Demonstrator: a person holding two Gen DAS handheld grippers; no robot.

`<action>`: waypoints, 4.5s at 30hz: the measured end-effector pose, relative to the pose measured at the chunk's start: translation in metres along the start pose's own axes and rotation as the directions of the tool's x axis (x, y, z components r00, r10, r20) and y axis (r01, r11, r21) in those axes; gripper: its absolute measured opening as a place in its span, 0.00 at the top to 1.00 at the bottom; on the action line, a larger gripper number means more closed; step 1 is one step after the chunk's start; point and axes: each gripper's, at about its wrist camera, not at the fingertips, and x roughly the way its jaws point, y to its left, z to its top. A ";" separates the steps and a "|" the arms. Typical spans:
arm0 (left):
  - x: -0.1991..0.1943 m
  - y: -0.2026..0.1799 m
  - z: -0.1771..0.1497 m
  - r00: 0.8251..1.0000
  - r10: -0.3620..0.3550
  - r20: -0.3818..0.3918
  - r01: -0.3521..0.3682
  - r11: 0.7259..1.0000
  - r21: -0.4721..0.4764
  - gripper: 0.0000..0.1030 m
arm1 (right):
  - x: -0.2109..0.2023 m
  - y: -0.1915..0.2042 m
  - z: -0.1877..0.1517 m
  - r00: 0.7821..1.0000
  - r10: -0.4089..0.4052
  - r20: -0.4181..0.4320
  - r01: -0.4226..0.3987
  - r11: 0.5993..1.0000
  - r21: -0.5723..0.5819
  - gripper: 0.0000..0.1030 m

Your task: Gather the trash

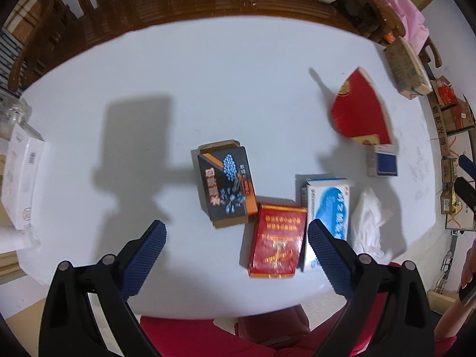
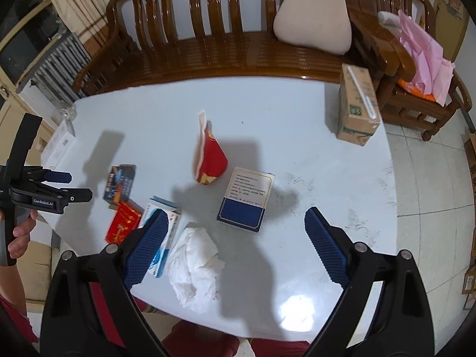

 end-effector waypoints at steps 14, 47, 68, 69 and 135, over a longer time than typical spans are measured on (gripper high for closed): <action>0.072 0.012 0.028 0.996 0.014 -0.091 -0.017 0.999 -0.038 0.09 | 0.108 -0.007 0.008 0.987 -0.034 -0.155 0.033 0.999 -0.012 0.12; 0.081 -0.006 0.034 0.997 0.082 -0.007 -0.082 0.996 -0.032 0.48 | 0.136 0.001 0.006 0.979 -0.158 -0.130 0.152 0.987 -0.051 0.38; -0.017 -0.006 -0.014 0.974 0.088 0.207 -0.087 0.996 -0.012 0.50 | 0.016 0.043 -0.005 0.989 -0.123 0.081 0.132 0.985 -0.115 0.38; -0.024 -0.007 -0.017 0.972 0.086 0.217 -0.087 0.996 -0.005 0.49 | 0.009 0.049 -0.008 0.988 -0.123 0.098 0.135 0.983 -0.126 0.38; 0.150 -0.046 -0.267 0.992 -0.079 0.094 0.069 0.992 0.110 0.49 | 0.075 0.165 -0.284 0.996 -0.054 -0.069 0.030 0.949 -0.313 0.38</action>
